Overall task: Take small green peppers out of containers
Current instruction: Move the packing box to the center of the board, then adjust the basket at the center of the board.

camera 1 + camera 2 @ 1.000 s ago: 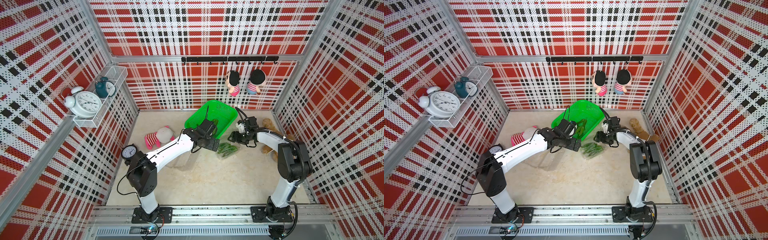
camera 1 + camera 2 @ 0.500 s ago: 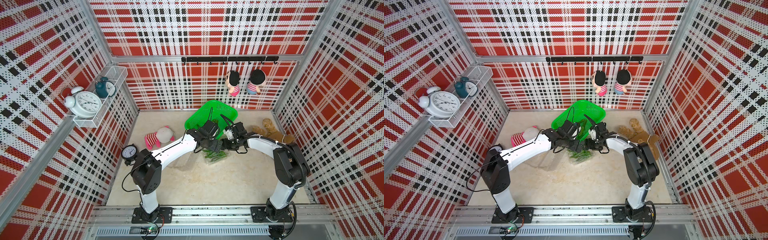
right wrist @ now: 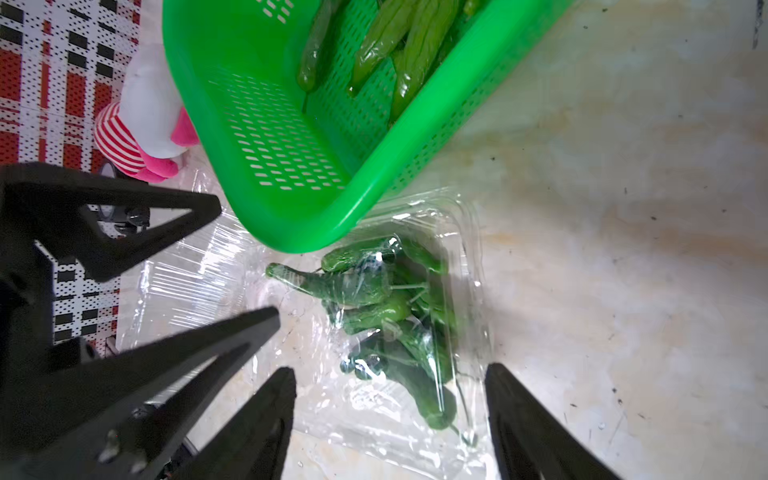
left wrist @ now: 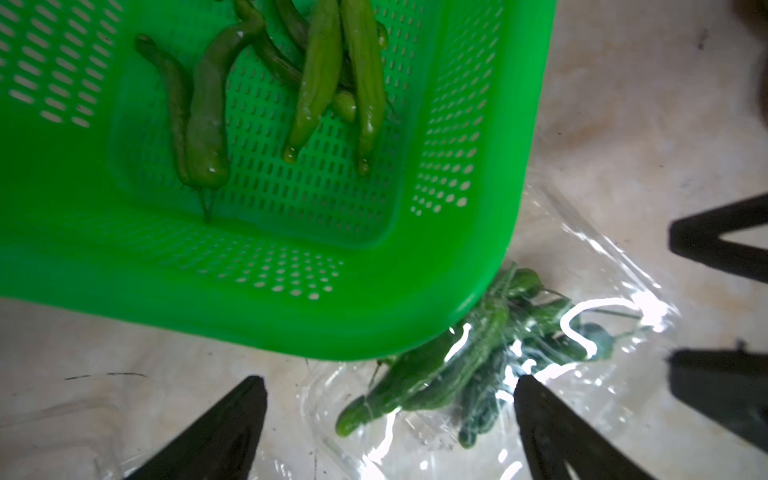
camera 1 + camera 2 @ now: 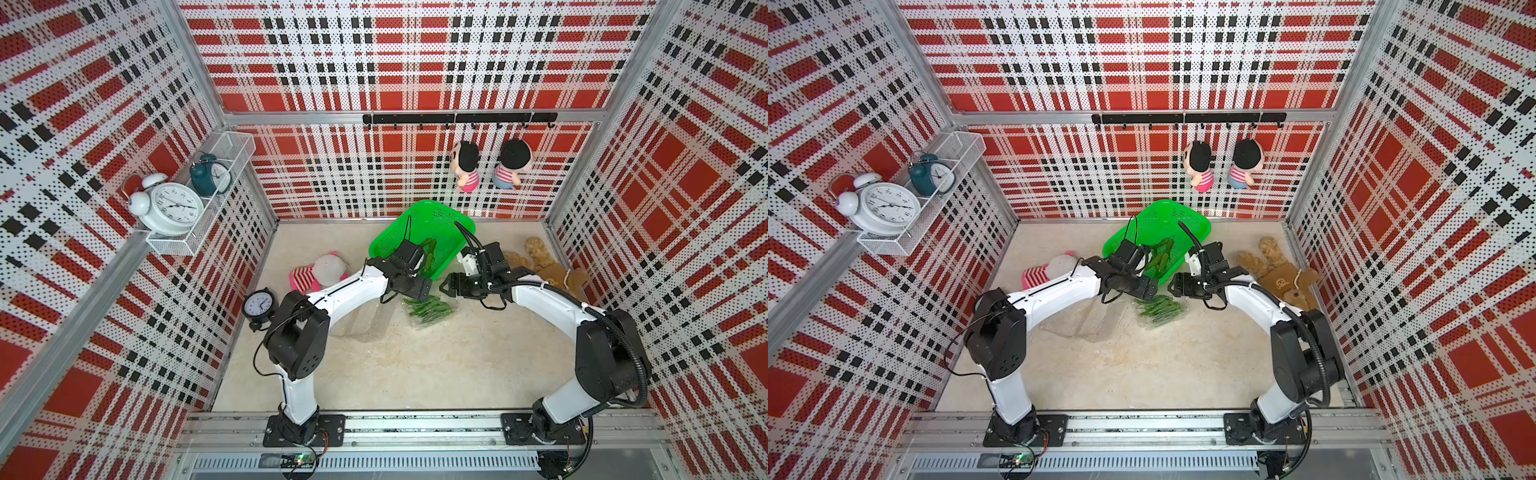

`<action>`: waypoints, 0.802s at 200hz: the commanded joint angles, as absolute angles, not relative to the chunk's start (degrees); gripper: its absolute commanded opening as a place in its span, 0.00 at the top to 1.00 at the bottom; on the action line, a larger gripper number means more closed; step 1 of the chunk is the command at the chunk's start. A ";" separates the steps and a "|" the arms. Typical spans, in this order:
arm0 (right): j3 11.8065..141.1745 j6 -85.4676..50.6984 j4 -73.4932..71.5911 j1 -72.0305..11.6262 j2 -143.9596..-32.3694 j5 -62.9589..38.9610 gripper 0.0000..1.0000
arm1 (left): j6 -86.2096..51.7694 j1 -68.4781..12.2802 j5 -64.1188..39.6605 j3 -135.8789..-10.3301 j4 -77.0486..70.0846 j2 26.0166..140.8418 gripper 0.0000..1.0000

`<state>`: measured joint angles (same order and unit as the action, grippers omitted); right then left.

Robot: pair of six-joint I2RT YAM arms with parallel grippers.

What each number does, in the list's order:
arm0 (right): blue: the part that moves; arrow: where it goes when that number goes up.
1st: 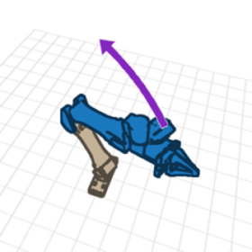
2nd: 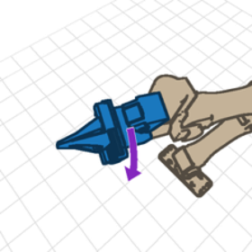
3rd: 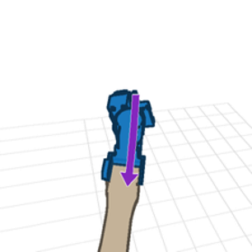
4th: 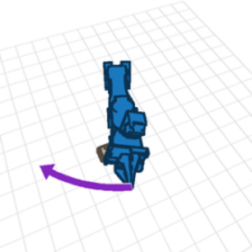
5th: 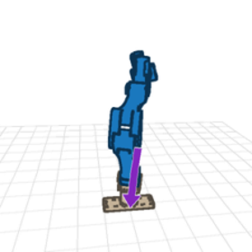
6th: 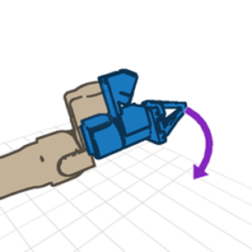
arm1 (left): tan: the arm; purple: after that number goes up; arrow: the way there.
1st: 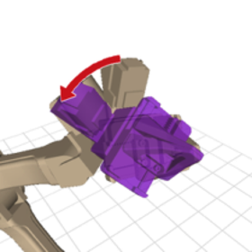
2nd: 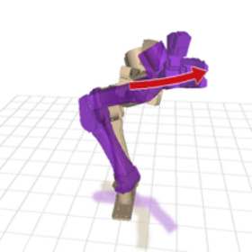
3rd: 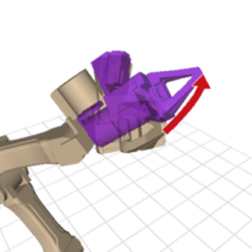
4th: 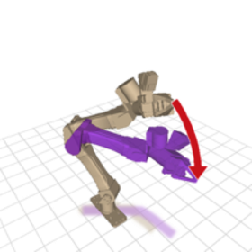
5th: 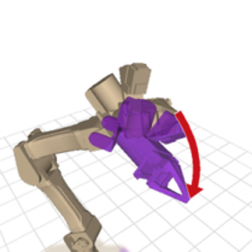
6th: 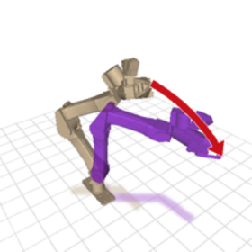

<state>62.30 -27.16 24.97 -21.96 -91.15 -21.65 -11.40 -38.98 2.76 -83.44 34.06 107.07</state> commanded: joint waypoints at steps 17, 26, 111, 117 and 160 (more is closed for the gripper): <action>61.62 -28.55 27.37 -21.91 -88.51 -19.66 0.25 | -6.83 -41.58 12.70 -89.53 31.31 111.77 0.05; 61.44 -28.80 27.64 -21.89 -87.94 -19.20 0.24 | -6.23 -42.12 14.02 -90.58 31.29 112.84 0.05; 51.73 -35.31 24.98 -21.97 -79.67 -20.65 0.24 | -8.96 -34.56 18.09 -92.10 30.94 115.09 0.10; 50.46 -35.99 24.29 -21.97 -78.95 -21.26 0.24 | -9.09 -33.91 17.40 -92.01 30.87 115.14 0.10; 42.85 -39.97 20.51 -22.52 -74.49 -23.75 0.28 | -10.73 -33.57 13.98 -90.67 30.97 112.53 0.10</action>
<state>45.65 -36.38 24.14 -22.02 -77.45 -21.76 -8.56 -33.10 15.79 -90.70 32.64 113.97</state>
